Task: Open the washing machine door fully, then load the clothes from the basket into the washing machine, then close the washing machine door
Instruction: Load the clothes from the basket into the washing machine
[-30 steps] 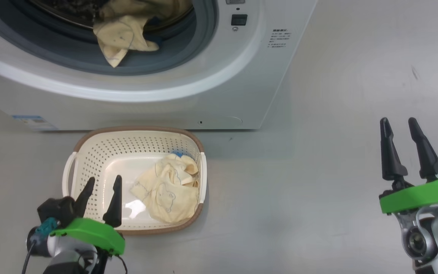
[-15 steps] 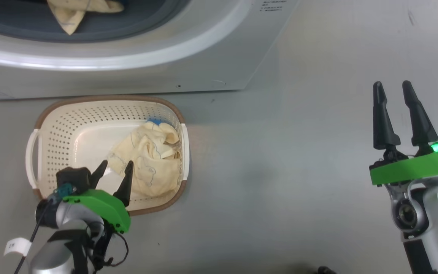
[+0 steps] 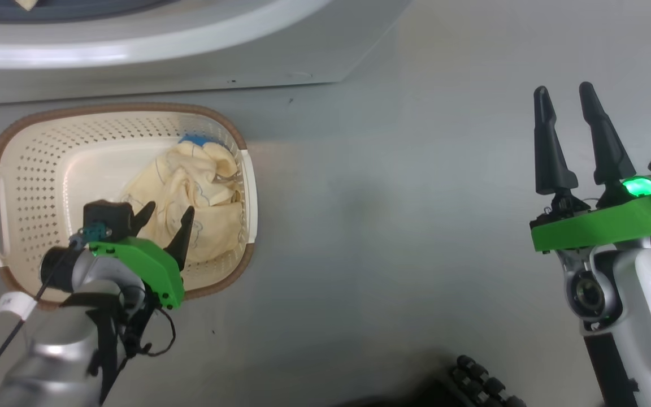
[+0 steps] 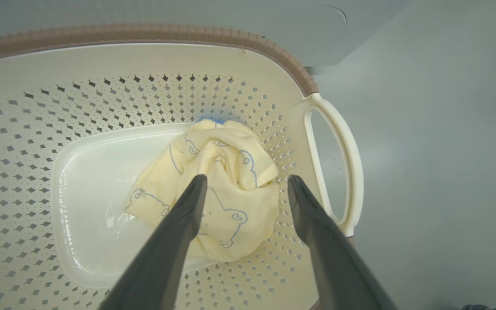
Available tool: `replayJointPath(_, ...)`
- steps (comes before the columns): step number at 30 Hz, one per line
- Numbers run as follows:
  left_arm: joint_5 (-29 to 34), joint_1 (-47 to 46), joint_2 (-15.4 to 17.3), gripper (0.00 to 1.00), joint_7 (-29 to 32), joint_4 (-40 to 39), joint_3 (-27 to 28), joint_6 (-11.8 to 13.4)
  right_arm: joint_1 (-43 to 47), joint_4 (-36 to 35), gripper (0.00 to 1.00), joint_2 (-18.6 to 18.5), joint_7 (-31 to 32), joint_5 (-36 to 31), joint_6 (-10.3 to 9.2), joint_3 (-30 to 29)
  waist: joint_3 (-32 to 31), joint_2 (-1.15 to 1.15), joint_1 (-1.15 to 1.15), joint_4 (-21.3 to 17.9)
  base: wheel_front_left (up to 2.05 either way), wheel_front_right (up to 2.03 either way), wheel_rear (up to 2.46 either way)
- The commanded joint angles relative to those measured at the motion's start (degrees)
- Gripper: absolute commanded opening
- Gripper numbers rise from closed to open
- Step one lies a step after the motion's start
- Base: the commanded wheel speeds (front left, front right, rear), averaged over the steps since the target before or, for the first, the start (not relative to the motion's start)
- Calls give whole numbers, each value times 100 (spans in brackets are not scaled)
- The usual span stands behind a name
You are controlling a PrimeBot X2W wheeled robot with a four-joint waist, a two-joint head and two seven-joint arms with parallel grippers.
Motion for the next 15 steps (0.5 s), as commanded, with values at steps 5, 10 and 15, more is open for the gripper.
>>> replayJointPath(5, -429, -383, 339, 100, -1, 45, -388, 2, -130, -276, 100, 35, -37, -51, 2, 188, 373, 0, 0, -130, 0, 0, 0)
replayJointPath(10, -779, -652, 507, 100, 2, 114, -848, 2, -189, -331, 100, 93, -37, -69, 2, 281, 585, 0, 0, -221, 0, 0, 0)
replayJointPath(15, -1123, -871, 639, 100, -1, 112, -1266, 2, -225, -396, 100, 117, -37, -85, 2, 342, 763, 0, 0, -304, 0, 0, 0)
